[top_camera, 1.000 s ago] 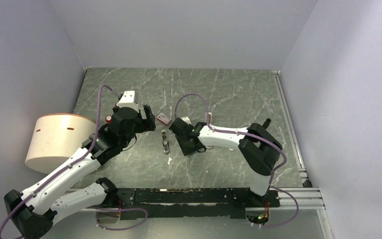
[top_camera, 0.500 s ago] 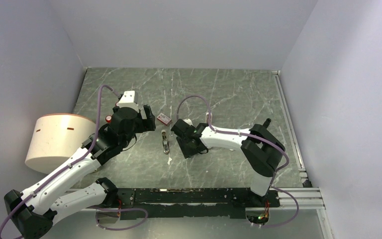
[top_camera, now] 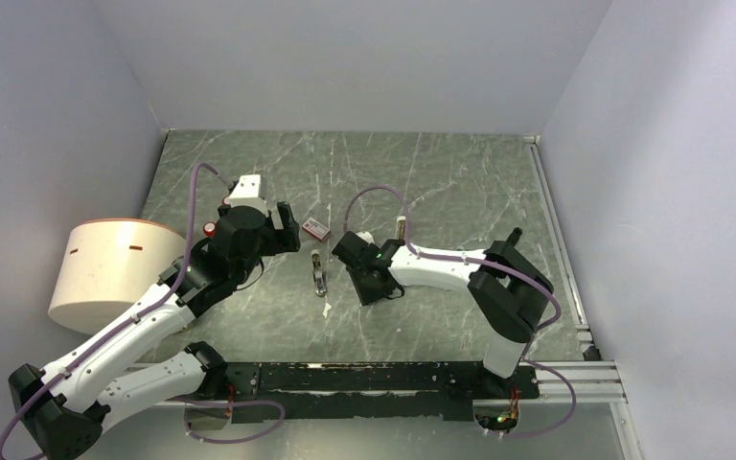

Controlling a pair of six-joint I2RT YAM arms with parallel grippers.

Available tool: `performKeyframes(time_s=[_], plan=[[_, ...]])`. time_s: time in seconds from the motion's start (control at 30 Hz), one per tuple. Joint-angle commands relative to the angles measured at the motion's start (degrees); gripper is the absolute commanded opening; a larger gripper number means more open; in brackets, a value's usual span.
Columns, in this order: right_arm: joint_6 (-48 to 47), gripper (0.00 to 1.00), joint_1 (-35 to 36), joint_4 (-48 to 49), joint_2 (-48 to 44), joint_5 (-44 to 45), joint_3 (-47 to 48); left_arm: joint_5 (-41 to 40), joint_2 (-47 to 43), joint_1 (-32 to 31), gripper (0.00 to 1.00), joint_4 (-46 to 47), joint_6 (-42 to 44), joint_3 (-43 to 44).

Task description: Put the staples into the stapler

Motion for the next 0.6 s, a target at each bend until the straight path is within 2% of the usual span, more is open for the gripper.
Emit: performKeyframes(time_s=[0.0,0.27,0.57], plan=[[0.2,0.32,0.3,-0.1,1.0,0.3,-0.4,-0.7,-0.1,0.2,0.91,0.9,0.1,0.0],[-0.8,0.38,0.3,0.6,2.1,1.0,1.3,-0.9,0.0,0.2,0.91,1.2,0.1,-0.2],[-1.5,0.33,0.2,1.1,2.9,1.0,1.7,-1.1,-0.2,0.3,0.91,1.1,0.3,-0.2]])
